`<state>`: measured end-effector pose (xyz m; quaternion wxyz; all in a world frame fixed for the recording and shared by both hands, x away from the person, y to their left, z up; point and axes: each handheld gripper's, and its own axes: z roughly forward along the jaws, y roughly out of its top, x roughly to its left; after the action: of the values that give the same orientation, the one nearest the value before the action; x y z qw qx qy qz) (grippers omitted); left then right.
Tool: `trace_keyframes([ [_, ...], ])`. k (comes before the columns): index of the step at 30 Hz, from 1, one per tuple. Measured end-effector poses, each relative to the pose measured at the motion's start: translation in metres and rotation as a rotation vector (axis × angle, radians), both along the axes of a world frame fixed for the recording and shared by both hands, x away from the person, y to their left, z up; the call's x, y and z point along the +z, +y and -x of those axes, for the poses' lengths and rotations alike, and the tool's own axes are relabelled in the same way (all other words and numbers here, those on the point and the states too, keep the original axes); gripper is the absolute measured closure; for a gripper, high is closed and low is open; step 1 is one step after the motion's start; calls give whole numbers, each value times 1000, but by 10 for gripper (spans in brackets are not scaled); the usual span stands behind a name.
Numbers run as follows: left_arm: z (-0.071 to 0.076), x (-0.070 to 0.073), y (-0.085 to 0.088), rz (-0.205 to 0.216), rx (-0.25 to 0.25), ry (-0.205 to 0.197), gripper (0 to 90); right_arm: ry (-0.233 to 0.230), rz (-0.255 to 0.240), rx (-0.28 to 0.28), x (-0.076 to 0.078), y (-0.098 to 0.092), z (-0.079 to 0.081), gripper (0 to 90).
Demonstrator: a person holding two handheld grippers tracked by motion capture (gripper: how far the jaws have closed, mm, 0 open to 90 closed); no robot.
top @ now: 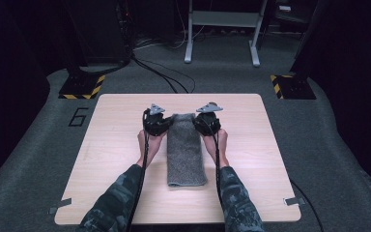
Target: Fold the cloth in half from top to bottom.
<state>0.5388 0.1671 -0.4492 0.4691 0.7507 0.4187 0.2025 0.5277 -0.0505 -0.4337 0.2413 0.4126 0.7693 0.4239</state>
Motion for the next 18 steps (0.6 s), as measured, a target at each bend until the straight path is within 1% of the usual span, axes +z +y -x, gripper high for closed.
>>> trace_keyframes([
  [3,-3,4,0,3,-7,-13,852,-10,-7,-3,2,-2,-2,862],
  [4,-4,7,0,1,-10,-23,852,-25,-3,1,3,-3,-3,862],
  [5,-4,10,0,6,-10,-35,852,-26,-11,-4,5,-2,-2,862],
  [6,-5,13,0,9,-12,-46,852,-45,-11,-2,8,-3,-2,862],
  [8,-4,19,-1,-8,-16,-75,852,-57,-17,-5,14,-3,-2,862],
  [9,-3,21,0,-11,-24,-79,851,-77,-11,2,16,-4,-3,862],
  [10,-2,21,-1,-6,-25,-83,851,-85,-17,-2,19,-4,-1,861],
  [11,0,22,0,3,-27,-86,850,-94,-16,6,20,-5,0,861],
  [13,6,21,1,8,-38,-86,849,-102,-36,8,20,-7,6,861],
  [14,6,21,1,8,-38,-86,849,-112,-36,15,20,-8,9,861],
  [15,13,19,2,9,-48,-90,848,-117,-34,22,19,-8,13,861],
  [16,16,17,1,11,-55,-97,848,-118,-38,24,17,-8,17,861],
  [17,20,16,1,5,-66,-93,846,-124,-40,33,16,-10,20,861],
  [18,23,15,1,-1,-67,-105,845,-127,-39,41,14,-11,23,861],
])
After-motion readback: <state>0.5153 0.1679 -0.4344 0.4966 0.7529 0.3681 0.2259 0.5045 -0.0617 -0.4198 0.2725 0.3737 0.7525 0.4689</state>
